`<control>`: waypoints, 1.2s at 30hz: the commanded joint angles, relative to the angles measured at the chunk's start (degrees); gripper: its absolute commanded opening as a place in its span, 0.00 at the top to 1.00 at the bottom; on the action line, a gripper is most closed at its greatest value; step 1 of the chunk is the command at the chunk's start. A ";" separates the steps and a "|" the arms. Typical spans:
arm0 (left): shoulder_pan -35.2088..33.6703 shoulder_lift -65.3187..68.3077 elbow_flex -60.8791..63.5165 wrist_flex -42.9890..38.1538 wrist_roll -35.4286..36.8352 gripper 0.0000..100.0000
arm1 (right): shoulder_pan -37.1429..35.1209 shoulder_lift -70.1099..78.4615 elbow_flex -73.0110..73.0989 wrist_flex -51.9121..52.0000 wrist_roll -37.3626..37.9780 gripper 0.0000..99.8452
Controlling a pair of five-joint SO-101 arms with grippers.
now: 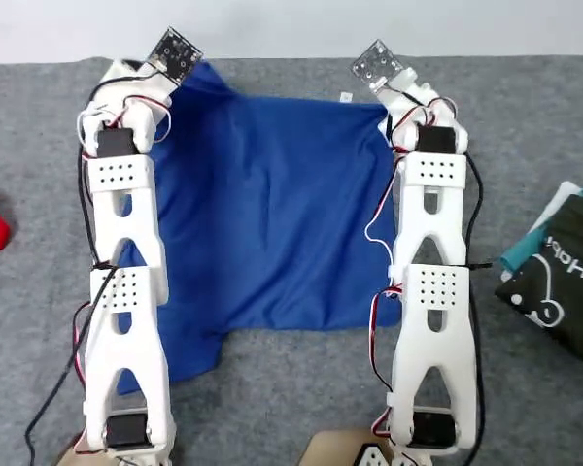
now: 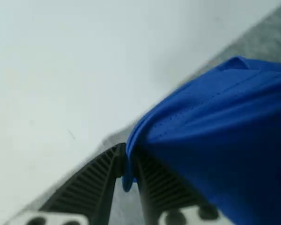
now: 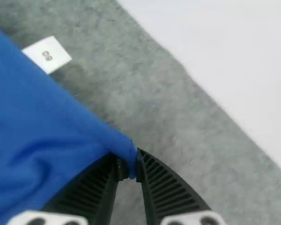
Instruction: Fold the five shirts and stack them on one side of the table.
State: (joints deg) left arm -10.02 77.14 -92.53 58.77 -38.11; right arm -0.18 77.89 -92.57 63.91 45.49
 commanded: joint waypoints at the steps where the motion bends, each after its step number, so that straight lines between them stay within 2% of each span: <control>1: -1.05 -3.43 -3.65 16.18 -0.35 1.00 | -1.01 -1.80 -3.87 7.52 -0.44 0.99; 5: -1.05 -6.77 -3.65 29.89 -0.62 1.00 | -1.01 -3.91 -3.78 16.04 -0.35 0.99; 11: -0.18 -9.32 -3.56 41.93 -9.23 1.00 | -2.24 -6.99 -3.78 28.79 3.43 0.99; 18: -1.05 -9.67 -3.47 41.76 -13.54 1.00 | -2.95 -12.18 -3.78 38.55 3.60 0.99; 25: -2.73 -13.71 1.27 41.85 -22.42 1.00 | -2.59 -17.10 -0.53 38.99 3.69 0.99; 29: -3.43 -19.96 11.82 41.85 -25.41 1.00 | -3.12 -22.73 10.29 39.08 3.43 0.99; 36: -3.34 -35.78 39.16 41.85 -27.78 1.00 | -4.70 -35.21 29.01 38.99 0.18 0.99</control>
State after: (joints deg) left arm -13.01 51.21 -63.25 98.95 -64.13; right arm -4.31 51.25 -68.66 100.40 46.81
